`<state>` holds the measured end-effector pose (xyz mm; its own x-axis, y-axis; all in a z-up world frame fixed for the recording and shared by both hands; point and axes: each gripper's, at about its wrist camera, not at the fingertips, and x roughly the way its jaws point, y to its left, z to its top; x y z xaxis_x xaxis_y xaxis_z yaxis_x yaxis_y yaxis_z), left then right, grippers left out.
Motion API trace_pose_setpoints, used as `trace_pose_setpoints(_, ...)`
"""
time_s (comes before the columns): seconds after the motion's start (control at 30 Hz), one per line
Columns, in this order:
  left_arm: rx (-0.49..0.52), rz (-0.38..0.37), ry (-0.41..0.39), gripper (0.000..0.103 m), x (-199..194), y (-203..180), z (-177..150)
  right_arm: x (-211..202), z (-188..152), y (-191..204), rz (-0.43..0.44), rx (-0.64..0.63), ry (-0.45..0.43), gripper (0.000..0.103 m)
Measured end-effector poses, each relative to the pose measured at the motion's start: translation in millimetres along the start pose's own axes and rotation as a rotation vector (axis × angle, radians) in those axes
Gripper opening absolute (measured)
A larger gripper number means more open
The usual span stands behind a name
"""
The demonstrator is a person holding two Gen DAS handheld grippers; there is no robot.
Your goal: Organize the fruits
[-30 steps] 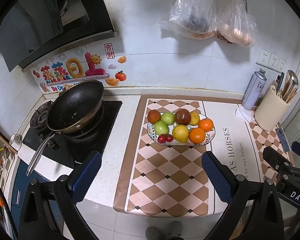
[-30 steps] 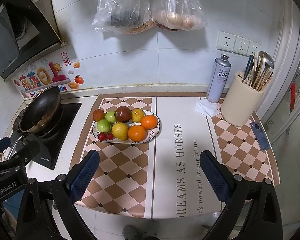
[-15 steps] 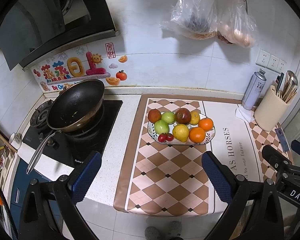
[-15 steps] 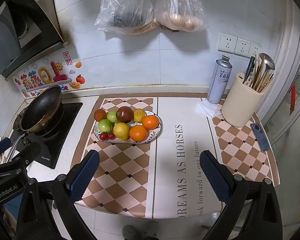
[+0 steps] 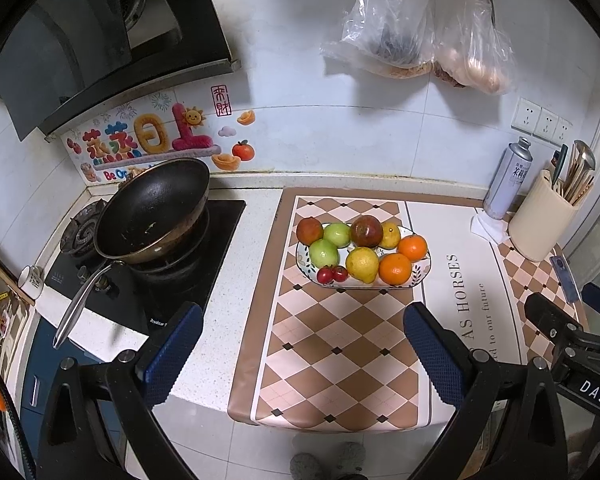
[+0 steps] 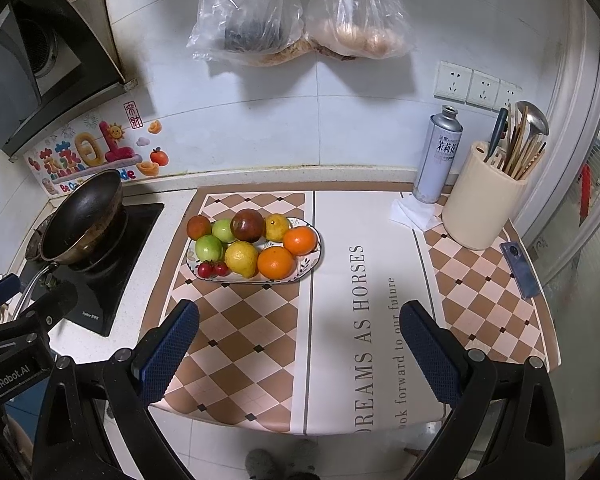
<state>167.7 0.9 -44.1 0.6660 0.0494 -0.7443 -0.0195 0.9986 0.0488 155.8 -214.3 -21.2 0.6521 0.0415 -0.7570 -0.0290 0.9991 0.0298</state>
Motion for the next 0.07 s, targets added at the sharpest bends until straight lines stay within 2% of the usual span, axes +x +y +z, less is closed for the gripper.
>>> trace_pose_setpoints(0.07, 0.003, 0.002, -0.010, 0.103, -1.6, 0.6, -2.0, 0.3, 0.3, -0.6, 0.000, 0.001, -0.001, 0.102)
